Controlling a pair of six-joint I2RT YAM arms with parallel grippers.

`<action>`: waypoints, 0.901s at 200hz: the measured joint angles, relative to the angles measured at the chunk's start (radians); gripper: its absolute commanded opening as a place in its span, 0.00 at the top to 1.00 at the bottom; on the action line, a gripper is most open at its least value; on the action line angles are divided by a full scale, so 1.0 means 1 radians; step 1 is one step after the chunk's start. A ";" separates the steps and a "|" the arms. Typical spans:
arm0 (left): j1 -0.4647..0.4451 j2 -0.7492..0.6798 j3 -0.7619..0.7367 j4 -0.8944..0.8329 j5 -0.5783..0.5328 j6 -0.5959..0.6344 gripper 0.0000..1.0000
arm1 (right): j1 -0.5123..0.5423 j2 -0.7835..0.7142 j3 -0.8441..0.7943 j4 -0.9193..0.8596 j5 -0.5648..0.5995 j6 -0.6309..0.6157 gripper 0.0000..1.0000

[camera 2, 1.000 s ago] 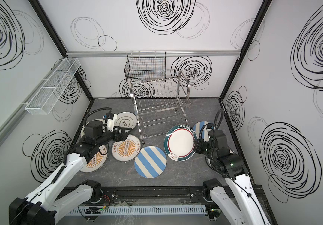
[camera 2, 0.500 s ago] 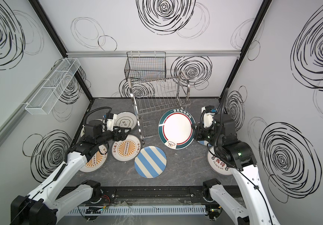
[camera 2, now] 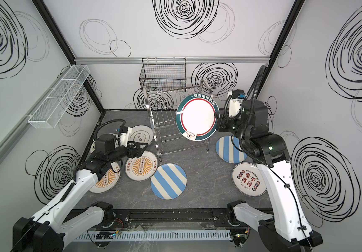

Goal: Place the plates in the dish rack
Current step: 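Lift the green-rimmed plate upright and carry it toward the dish rack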

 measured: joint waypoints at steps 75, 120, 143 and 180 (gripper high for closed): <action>-0.037 -0.005 -0.012 0.012 0.036 0.006 0.04 | 0.105 0.304 0.329 0.120 0.409 -0.108 1.00; -0.037 -0.008 -0.020 0.027 0.086 0.006 0.04 | 0.308 0.500 0.445 0.245 0.735 -0.297 1.00; -0.037 -0.027 -0.028 0.036 0.094 0.006 0.04 | 0.353 0.542 0.442 0.308 0.856 -0.389 1.00; -0.037 -0.038 -0.032 0.044 0.098 0.006 0.04 | 0.349 0.539 0.366 0.449 0.970 -0.493 1.00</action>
